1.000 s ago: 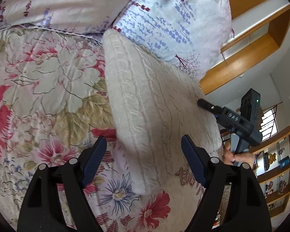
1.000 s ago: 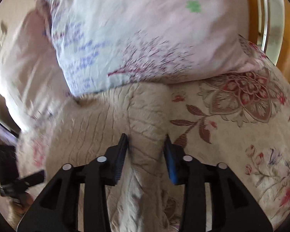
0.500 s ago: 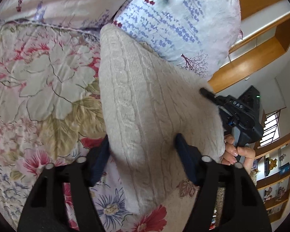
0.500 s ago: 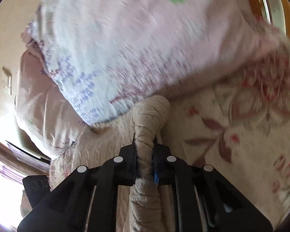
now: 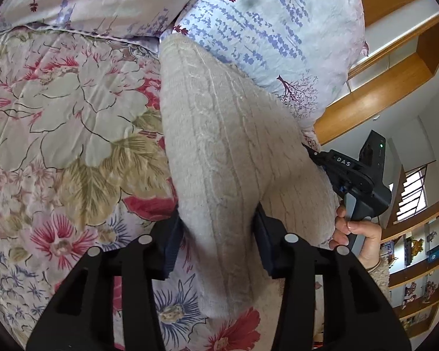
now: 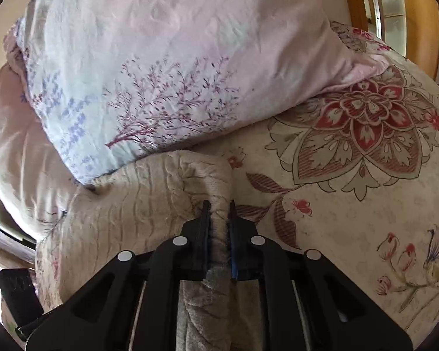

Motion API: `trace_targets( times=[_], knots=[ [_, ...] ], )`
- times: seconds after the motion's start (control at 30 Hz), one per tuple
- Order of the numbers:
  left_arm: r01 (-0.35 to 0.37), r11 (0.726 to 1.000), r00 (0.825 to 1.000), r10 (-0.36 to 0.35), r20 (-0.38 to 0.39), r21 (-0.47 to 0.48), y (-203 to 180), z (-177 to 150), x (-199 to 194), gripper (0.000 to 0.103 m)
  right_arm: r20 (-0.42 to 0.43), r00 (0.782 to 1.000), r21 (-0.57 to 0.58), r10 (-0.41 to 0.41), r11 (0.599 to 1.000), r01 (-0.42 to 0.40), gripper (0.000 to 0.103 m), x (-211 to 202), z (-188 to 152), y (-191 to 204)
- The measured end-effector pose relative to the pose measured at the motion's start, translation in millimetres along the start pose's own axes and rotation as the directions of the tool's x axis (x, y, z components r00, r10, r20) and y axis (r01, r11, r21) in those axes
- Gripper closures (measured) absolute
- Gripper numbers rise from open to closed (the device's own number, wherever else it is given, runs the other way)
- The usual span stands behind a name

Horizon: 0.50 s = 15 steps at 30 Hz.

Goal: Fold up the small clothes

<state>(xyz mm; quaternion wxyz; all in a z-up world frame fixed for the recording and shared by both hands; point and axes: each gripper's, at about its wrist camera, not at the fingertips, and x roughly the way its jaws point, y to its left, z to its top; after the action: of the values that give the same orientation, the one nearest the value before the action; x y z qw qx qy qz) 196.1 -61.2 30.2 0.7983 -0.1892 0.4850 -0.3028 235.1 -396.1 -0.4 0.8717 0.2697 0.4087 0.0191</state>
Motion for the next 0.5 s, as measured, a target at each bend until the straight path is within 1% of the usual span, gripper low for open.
trace_targets(
  times=[0.03,0.07,0.1,0.13,0.17,0.3,0.33,0.37,0.4,0.43,0.47,0.5],
  knots=[
    [0.010,1.000,1.000,-0.010,-0.003,-0.008,1.0,0.6,-1.1,0.053,0.008,1.000,0.019,0.029,0.999,-0.029,0.083,-7.9,-0.9,-1.9],
    [0.021,1.000,1.000,-0.021,-0.007,-0.014,2.0,0.5,-2.6,0.053,0.011,0.999,0.030,0.048,0.998,-0.049,0.072,-16.1,-2.9,-3.5],
    [0.026,0.999,1.000,-0.026,-0.008,-0.022,3.6,-0.6,-5.2,0.051,0.014,0.998,0.035,0.056,0.998,-0.057,0.058,-24.5,-5.5,-5.4],
    [0.033,0.999,0.999,-0.033,-0.008,-0.027,5.1,-1.8,-8.2,0.049,0.019,0.997,0.033,0.070,0.997,-0.070,0.053,-33.7,-9.9,-6.6],
    [0.038,0.999,0.999,-0.038,-0.006,-0.029,5.7,-3.3,-10.7,0.048,0.022,0.996,0.026,0.088,0.996,-0.089,0.050,-41.4,-14.9,-7.4],
    [0.031,0.999,1.000,-0.031,-0.003,-0.024,6.8,-11.2,-18.6,0.046,0.006,0.985,0.026,0.170,0.985,-0.170,0.050,-66.5,-42.9,-13.5],
    [0.032,0.999,0.999,-0.032,-0.005,-0.025,7.0,-13.3,-19.6,0.046,0.001,0.984,0.025,0.180,0.983,-0.180,0.050,-70.2,-51.3,-13.4],
    [0.033,0.999,0.999,-0.033,-0.006,-0.024,6.9,-15.1,-20.5,0.046,-0.006,0.983,0.020,0.181,0.983,-0.181,0.051,-70.5,-54.3,-12.7],
    [0.033,0.999,0.999,-0.033,-0.006,-0.023,6.3,-16.5,-20.6,0.048,-0.018,0.984,0.007,0.179,0.984,-0.179,0.068,-72.5,-60.2,-13.6],
    [0.030,0.999,1.000,-0.030,-0.006,-0.023,5.1,-17.8,-19.7,0.049,-0.036,0.984,-0.022,0.172,0.985,-0.173,0.082,-68.9,-66.0,-10.4],
    [0.029,0.999,1.000,-0.029,-0.009,-0.022,4.4,-19.2,-19.3,0.052,-0.042,0.987,-0.048,0.155,0.986,-0.157,0.084,-65.7,-69.0,-6.7],
    [0.036,0.999,0.999,-0.037,-0.017,-0.026,3.6,-20.3,-17.8,0.065,-0.022,0.990,-0.069,0.137,0.988,-0.138,0.089,-69.9,-70.0,-6.1]
  ],
)
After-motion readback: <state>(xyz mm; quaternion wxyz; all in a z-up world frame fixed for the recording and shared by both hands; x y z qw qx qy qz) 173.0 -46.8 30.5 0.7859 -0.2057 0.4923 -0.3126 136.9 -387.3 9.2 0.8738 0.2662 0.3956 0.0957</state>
